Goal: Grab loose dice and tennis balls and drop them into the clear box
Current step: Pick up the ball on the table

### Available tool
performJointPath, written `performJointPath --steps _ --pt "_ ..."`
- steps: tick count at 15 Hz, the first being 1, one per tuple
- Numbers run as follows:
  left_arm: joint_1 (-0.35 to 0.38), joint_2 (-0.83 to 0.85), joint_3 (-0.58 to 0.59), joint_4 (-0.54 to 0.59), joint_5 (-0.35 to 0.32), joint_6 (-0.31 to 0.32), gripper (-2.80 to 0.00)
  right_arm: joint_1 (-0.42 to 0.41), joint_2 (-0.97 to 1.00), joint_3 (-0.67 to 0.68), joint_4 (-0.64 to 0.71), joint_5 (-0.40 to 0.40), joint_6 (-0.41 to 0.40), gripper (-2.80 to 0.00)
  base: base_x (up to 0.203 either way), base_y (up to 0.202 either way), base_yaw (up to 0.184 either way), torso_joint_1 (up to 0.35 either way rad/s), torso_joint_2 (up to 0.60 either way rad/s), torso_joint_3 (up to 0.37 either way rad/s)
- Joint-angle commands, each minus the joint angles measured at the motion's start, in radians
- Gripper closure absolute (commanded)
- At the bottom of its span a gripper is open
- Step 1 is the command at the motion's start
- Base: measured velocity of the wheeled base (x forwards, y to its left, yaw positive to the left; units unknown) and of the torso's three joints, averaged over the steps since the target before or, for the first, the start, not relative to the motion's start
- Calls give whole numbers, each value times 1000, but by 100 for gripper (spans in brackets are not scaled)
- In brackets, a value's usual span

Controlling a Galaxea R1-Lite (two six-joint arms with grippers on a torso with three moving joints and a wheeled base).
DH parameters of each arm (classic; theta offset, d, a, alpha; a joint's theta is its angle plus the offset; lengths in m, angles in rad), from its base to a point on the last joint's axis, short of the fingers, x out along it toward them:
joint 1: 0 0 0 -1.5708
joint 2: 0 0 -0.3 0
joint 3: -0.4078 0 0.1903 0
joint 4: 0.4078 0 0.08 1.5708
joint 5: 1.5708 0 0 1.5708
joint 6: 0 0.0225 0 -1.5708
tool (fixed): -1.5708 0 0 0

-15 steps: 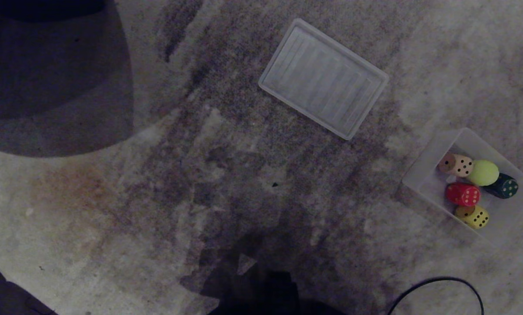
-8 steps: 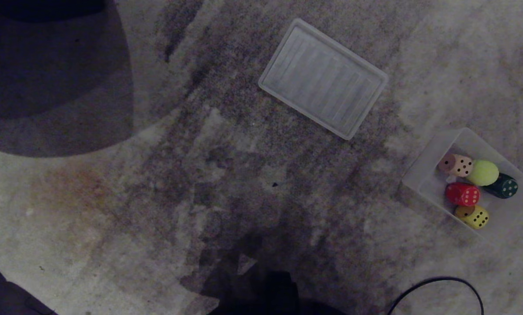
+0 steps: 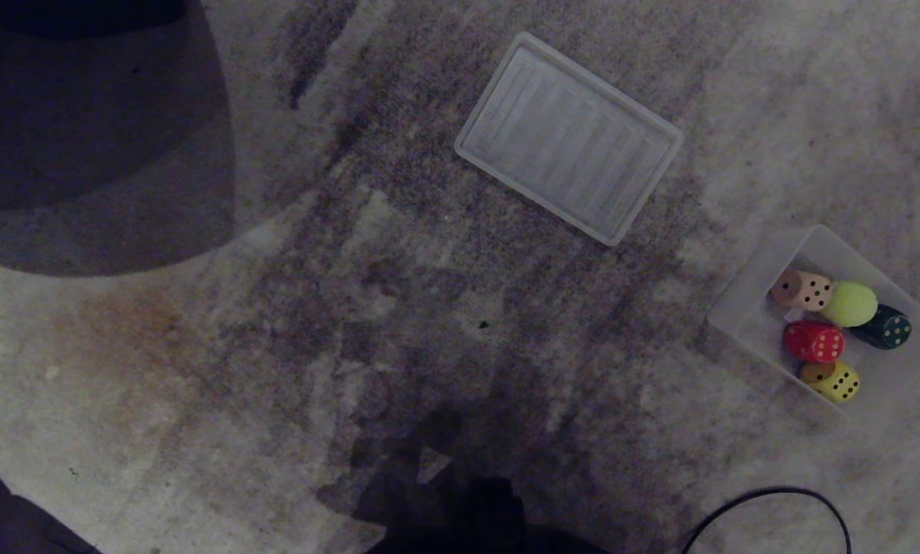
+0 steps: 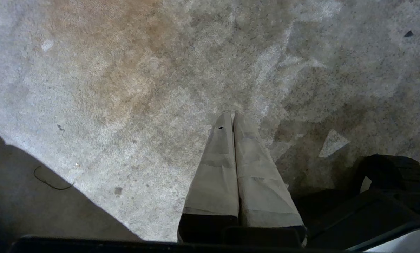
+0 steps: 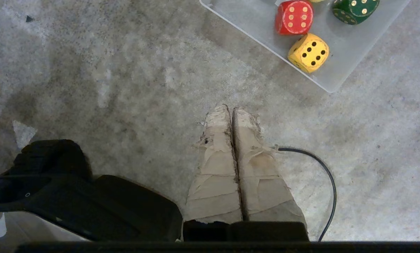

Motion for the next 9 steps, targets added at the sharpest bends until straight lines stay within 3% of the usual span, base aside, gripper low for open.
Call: performJointPath --steps 1,9 --pt "0 2 2 2 -1 5 0 0 0 0 -1 12 -3 0 0 0 0 0 0 0" --pt "0 2 2 0 11 -10 0 0 0 2 -2 9 0 0 0 0 0 0 2 4"
